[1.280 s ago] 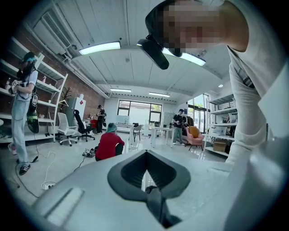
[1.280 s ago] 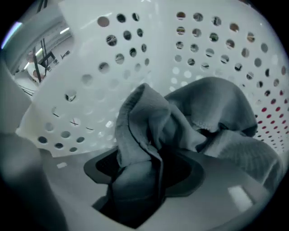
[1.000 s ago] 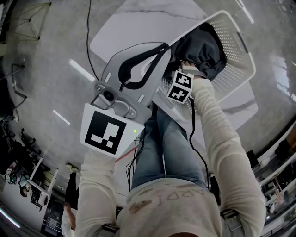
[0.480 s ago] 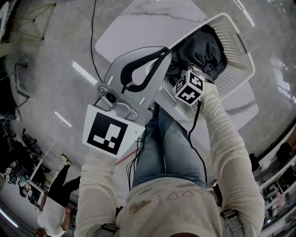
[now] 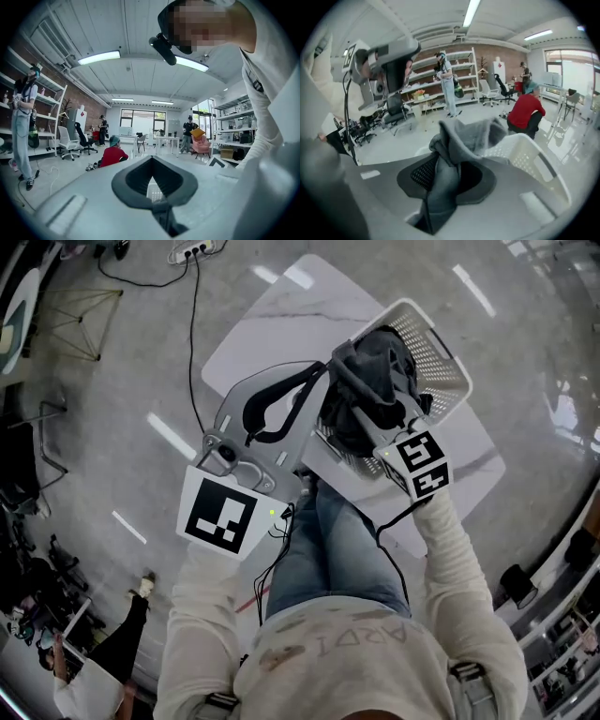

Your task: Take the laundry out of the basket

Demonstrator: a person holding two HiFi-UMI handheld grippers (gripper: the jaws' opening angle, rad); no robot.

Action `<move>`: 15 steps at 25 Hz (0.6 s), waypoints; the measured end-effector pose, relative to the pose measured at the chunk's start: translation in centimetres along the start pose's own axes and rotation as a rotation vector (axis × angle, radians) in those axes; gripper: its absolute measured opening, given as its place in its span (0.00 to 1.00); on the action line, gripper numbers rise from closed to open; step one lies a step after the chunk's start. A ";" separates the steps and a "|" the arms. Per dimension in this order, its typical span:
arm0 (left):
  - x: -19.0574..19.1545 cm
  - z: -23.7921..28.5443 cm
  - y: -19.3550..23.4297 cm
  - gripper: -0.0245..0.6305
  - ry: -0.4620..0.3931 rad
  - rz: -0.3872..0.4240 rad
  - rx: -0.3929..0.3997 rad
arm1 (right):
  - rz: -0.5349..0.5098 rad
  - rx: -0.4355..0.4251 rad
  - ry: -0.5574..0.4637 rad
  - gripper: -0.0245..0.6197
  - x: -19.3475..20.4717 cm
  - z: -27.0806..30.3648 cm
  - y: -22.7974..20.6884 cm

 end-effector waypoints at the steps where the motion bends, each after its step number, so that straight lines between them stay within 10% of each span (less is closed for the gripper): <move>1: -0.7 -0.1 -0.4 0.04 -0.007 0.005 0.004 | 0.020 0.017 -0.037 0.23 -0.9 -1.2 0.0; 15: -9.6 -3.2 -6.8 0.04 -0.117 0.104 0.091 | 0.094 0.210 -0.476 0.23 -13.5 -18.2 2.3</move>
Point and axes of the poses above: the fingertips, and each gripper's own axes: z forward along the fingers, y to its left, x out of its underside, the point moved 3 cm from there along -z, backward along the fingers, and after that the axes turned 6 degrees about x, right-handed, at the moved point
